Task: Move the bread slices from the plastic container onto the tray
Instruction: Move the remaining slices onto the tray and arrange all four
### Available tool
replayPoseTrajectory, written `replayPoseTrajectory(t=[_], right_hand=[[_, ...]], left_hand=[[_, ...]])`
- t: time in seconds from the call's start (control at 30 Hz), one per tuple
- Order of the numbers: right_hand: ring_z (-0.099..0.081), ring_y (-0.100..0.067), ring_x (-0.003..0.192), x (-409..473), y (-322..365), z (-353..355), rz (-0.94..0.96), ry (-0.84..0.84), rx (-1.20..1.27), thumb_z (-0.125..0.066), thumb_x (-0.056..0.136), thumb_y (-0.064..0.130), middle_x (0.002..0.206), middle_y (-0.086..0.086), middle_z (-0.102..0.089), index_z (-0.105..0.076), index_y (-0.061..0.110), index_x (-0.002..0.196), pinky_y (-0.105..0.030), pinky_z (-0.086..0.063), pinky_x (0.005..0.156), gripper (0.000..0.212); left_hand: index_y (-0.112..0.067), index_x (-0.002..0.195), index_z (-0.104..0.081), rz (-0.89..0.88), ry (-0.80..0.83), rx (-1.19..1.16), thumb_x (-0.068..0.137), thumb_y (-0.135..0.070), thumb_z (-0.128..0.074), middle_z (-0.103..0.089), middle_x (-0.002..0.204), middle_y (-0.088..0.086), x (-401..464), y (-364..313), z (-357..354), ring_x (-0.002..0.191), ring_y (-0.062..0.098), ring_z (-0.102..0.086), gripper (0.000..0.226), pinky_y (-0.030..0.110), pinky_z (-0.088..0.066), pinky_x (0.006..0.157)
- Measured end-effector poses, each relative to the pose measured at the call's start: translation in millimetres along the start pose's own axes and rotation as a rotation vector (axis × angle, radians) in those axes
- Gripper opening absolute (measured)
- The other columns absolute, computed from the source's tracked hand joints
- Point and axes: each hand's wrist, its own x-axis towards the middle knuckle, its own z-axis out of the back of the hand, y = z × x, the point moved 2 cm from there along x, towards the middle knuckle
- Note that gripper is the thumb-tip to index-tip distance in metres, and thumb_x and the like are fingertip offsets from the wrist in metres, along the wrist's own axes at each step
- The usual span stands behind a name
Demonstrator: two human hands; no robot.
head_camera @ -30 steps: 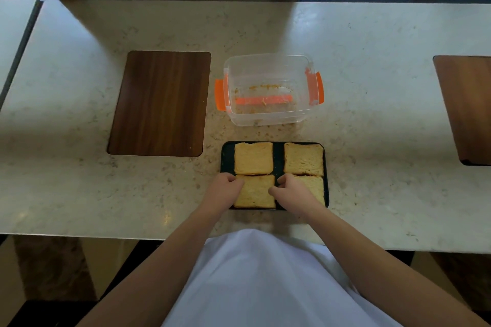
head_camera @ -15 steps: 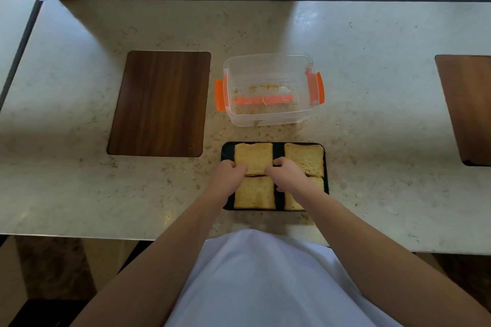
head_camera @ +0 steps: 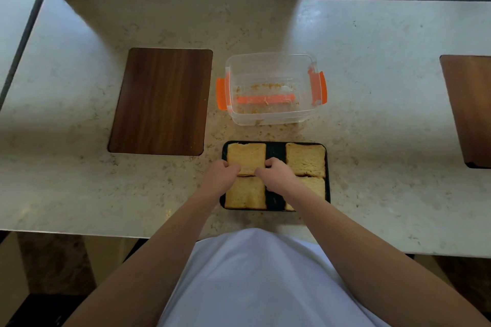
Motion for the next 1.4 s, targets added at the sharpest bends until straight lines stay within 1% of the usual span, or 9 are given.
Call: replayPoseTrajectory(t=[0.27, 0.37, 0.5, 0.57, 0.67, 0.83, 0.97, 1.23, 1.4], right_hand=[[-0.064, -0.02, 0.1, -3, -12, 16, 0.041, -0.045, 0.072, -0.058, 0.095, 0.028, 0.104, 0.002, -0.061, -0.043, 0.013, 0.148, -0.046, -0.056, 0.097, 0.057], [-0.06, -0.018, 0.111, -9, -32, 44, 0.074, -0.176, 0.071, -0.058, 0.096, 0.026, 0.131, -0.005, -0.061, -0.046, 0.013, 0.146, -0.04, -0.053, 0.098, 0.053], [-0.056, -0.022, 0.121, -14, -62, 83, 0.066, -0.341, 0.005, -0.057, 0.095, 0.023, 0.141, -0.009, -0.056, -0.047, 0.011, 0.146, -0.04, -0.051, 0.097, 0.054], [-0.055, -0.024, 0.125, -15, -71, 94, 0.054, -0.367, -0.029, -0.058, 0.093, 0.025, 0.143, -0.011, -0.055, -0.047, 0.011, 0.145, -0.043, -0.05, 0.101, 0.056], [-0.055, -0.026, 0.126, -16, -76, 101, 0.035, -0.363, -0.055, -0.058, 0.09, 0.027, 0.142, -0.011, -0.055, -0.049, 0.01, 0.144, -0.041, -0.048, 0.101, 0.057], [-0.054, -0.026, 0.126, -13, -77, 100, 0.028, -0.329, -0.057, -0.058, 0.091, 0.026, 0.142, -0.01, -0.056, -0.048, 0.008, 0.145, -0.034, -0.044, 0.091, 0.057], [-0.055, -0.025, 0.123, -9, -78, 98, 0.019, -0.338, -0.038, -0.059, 0.091, 0.025, 0.139, -0.011, -0.057, -0.046, 0.006, 0.145, -0.032, -0.044, 0.087, 0.059], [-0.054, -0.026, 0.121, -4, -74, 95, -0.019, -0.338, -0.038, -0.06, 0.087, 0.029, 0.133, -0.009, -0.058, -0.048, 0.009, 0.14, -0.045, -0.05, 0.097, 0.058], [-0.05, -0.028, 0.126, -4, -66, 86, -0.016, -0.329, -0.075, -0.059, 0.085, 0.032, 0.131, -0.007, -0.06, -0.05, 0.011, 0.137, -0.05, -0.049, 0.1, 0.057]], left_hand=[[-0.016, 0.088, -0.053, -0.096, -0.064, 0.216, 0.09, -0.03, -0.054, -0.054, 0.091, 0.0, -7, -9, 2, 0.081, 0.016, -0.053, 0.014, 0.034, -0.044, 0.077], [-0.009, 0.131, -0.052, -0.304, -0.185, 0.476, 0.093, -0.028, -0.053, -0.047, 0.132, 0.009, -21, -27, -10, 0.123, 0.027, -0.045, 0.042, 0.037, -0.038, 0.096], [-0.008, 0.141, -0.047, -0.377, -0.024, 0.35, 0.095, -0.028, -0.054, -0.042, 0.147, 0.009, -30, -52, -45, 0.132, 0.026, -0.043, 0.051, 0.039, -0.038, 0.106], [-0.008, 0.148, -0.042, -0.356, 0.06, 0.319, 0.097, -0.026, -0.053, -0.041, 0.153, 0.009, -31, -60, -61, 0.125, 0.018, -0.051, 0.055, 0.032, -0.043, 0.101], [-0.008, 0.152, -0.039, -0.288, 0.106, 0.262, 0.101, -0.024, -0.052, -0.045, 0.151, 0.008, -26, -68, -81, 0.075, -0.003, -0.05, 0.055, 0.017, -0.043, 0.067], [-0.009, 0.153, -0.038, -0.178, 0.133, 0.208, 0.101, -0.023, -0.051, -0.046, 0.153, 0.008, -24, -73, -97, 0.122, 0.019, -0.056, 0.056, 0.029, -0.044, 0.092], [-0.009, 0.153, -0.036, -0.166, 0.124, 0.17, 0.102, -0.019, -0.047, -0.057, 0.131, 0.007, -25, -75, -104, 0.071, -0.001, -0.046, 0.054, 0.024, -0.042, 0.064], [-0.013, 0.151, -0.04, -0.14, 0.117, 0.125, 0.101, -0.015, -0.046, -0.049, 0.091, -0.012, -25, -75, -106, 0.067, 0.0, -0.046, 0.05, 0.018, -0.04, 0.058], [-0.014, 0.149, -0.043, -0.141, 0.126, 0.142, 0.101, -0.019, -0.046, -0.052, 0.101, -0.009, -22, -70, -98, 0.069, -0.001, -0.045, 0.048, 0.019, -0.038, 0.058]])
